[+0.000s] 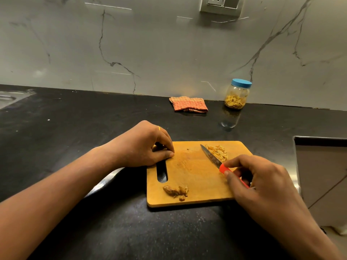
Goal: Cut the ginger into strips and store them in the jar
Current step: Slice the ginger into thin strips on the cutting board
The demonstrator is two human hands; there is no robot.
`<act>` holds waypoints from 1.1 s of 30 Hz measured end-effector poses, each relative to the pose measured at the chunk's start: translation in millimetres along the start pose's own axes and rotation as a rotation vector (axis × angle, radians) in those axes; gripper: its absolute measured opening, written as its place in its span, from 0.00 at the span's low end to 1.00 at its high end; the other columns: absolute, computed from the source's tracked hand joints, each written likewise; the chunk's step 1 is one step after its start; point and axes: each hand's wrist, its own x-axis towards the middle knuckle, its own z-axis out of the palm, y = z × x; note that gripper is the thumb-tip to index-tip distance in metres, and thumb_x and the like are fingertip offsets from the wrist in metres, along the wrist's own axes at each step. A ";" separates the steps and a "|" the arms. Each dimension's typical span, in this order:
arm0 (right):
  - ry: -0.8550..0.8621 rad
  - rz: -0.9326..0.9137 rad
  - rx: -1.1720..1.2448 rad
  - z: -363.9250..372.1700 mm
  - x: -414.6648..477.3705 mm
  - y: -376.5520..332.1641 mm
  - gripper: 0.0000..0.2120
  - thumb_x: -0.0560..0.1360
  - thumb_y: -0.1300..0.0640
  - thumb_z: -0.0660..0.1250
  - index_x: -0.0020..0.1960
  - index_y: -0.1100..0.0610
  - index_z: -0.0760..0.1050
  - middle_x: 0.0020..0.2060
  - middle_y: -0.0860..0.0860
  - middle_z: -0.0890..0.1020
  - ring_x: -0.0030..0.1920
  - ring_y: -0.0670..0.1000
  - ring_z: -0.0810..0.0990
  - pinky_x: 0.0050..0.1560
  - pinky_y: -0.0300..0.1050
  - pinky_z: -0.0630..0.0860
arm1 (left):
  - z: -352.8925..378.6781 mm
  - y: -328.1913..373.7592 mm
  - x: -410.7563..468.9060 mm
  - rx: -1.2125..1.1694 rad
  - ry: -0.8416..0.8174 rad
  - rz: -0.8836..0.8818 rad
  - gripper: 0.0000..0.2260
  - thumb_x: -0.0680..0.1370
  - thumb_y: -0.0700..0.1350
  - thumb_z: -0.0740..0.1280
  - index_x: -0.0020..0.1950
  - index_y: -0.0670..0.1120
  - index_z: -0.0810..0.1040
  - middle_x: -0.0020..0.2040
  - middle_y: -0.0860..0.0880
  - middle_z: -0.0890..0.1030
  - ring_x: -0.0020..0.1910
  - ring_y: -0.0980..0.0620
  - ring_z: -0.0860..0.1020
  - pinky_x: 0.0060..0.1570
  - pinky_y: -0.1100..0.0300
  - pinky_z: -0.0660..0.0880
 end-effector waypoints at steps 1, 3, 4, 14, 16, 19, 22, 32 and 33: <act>0.006 0.002 0.000 -1.1 -0.4 0.8 0.05 0.71 0.54 0.72 0.46 0.46 0.80 0.34 0.40 0.77 0.44 0.38 0.75 0.41 0.29 0.71 | 0.1 0.2 0.0 -0.001 0.001 -0.001 0.06 0.76 0.46 0.72 0.52 0.51 0.86 0.51 0.58 0.84 0.50 0.60 0.81 0.53 0.62 0.79; 0.032 0.002 -0.001 -3.2 -0.9 1.8 0.05 0.71 0.55 0.72 0.46 0.47 0.80 0.33 0.40 0.77 0.45 0.38 0.75 0.41 0.27 0.71 | 0.2 0.3 -0.2 -0.001 0.001 -0.003 0.06 0.76 0.46 0.72 0.52 0.51 0.86 0.52 0.58 0.84 0.50 0.60 0.81 0.53 0.62 0.79; 0.040 0.003 0.001 -3.7 -1.0 1.9 0.05 0.71 0.55 0.72 0.46 0.47 0.81 0.33 0.40 0.77 0.45 0.38 0.75 0.40 0.27 0.70 | 0.2 0.0 -0.4 -0.001 0.000 -0.004 0.06 0.76 0.46 0.72 0.52 0.52 0.86 0.52 0.58 0.83 0.50 0.60 0.81 0.53 0.62 0.79; 0.069 -0.077 -0.005 4.7 5.6 -18.4 0.04 0.71 0.53 0.72 0.45 0.49 0.80 0.36 0.41 0.77 0.38 0.43 0.76 0.36 0.43 0.76 | -1.9 3.4 -0.5 -0.002 0.008 -0.010 0.07 0.76 0.47 0.72 0.53 0.52 0.86 0.51 0.57 0.84 0.49 0.59 0.81 0.51 0.62 0.80; 0.054 -0.111 -0.045 11.0 11.4 -27.0 0.04 0.71 0.52 0.71 0.46 0.49 0.79 0.37 0.42 0.77 0.38 0.43 0.75 0.37 0.41 0.76 | -3.2 4.0 -0.5 -0.003 0.010 -0.020 0.07 0.76 0.47 0.73 0.52 0.52 0.86 0.50 0.58 0.84 0.48 0.59 0.81 0.50 0.60 0.80; 0.024 -0.152 -0.115 20.4 19.2 -38.8 0.05 0.73 0.51 0.69 0.48 0.50 0.79 0.39 0.45 0.77 0.38 0.44 0.74 0.37 0.37 0.74 | -5.2 5.5 -0.4 0.003 0.011 -0.039 0.07 0.76 0.49 0.72 0.53 0.54 0.86 0.50 0.59 0.83 0.47 0.59 0.81 0.49 0.61 0.80; -0.008 -0.151 -0.171 28.6 25.9 -45.6 0.07 0.74 0.49 0.66 0.50 0.50 0.78 0.41 0.46 0.77 0.40 0.45 0.76 0.41 0.41 0.77 | -6.3 7.8 0.1 0.019 0.004 -0.062 0.08 0.76 0.49 0.72 0.54 0.54 0.85 0.49 0.59 0.84 0.47 0.61 0.80 0.45 0.66 0.77; -0.112 -0.120 -0.178 37.7 30.8 -51.5 0.11 0.75 0.50 0.67 0.56 0.48 0.77 0.47 0.45 0.77 0.46 0.45 0.76 0.48 0.39 0.78 | -12.4 14.3 -0.6 0.051 -0.006 -0.268 0.10 0.76 0.51 0.72 0.55 0.50 0.85 0.46 0.57 0.82 0.45 0.57 0.80 0.48 0.65 0.79; -0.119 -0.113 -0.168 36.5 30.4 -50.9 0.11 0.74 0.49 0.67 0.56 0.47 0.77 0.47 0.45 0.77 0.46 0.45 0.76 0.48 0.38 0.78 | -12.0 14.8 -0.2 0.052 -0.016 -0.271 0.10 0.76 0.51 0.72 0.55 0.50 0.85 0.45 0.58 0.81 0.45 0.58 0.80 0.46 0.66 0.79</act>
